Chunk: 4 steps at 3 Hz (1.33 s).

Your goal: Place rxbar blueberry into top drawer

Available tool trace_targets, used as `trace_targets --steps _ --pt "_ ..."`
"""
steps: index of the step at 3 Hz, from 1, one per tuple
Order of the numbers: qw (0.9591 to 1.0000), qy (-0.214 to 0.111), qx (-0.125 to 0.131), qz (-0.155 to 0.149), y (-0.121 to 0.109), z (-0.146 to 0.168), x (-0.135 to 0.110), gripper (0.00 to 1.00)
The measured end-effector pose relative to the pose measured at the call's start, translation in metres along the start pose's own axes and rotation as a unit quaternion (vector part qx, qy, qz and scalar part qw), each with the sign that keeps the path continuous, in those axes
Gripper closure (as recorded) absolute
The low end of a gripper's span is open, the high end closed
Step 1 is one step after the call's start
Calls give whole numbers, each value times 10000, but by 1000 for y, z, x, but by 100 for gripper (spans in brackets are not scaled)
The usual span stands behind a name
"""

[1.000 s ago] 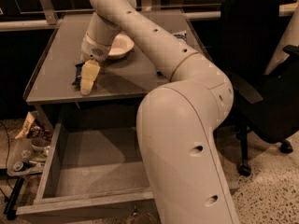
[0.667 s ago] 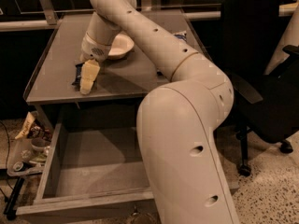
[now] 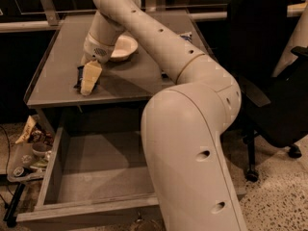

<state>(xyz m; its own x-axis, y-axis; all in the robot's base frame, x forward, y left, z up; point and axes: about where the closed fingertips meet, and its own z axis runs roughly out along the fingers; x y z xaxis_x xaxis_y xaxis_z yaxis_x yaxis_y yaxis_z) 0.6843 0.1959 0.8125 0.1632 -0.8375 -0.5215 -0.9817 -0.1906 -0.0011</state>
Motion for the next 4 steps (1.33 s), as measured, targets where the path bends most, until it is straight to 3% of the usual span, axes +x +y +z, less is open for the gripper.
trace_targets --steps 1,4 --pt "10000 0 0 0 0 0 0 100" --pt "10000 0 0 0 0 -15 -10 100"
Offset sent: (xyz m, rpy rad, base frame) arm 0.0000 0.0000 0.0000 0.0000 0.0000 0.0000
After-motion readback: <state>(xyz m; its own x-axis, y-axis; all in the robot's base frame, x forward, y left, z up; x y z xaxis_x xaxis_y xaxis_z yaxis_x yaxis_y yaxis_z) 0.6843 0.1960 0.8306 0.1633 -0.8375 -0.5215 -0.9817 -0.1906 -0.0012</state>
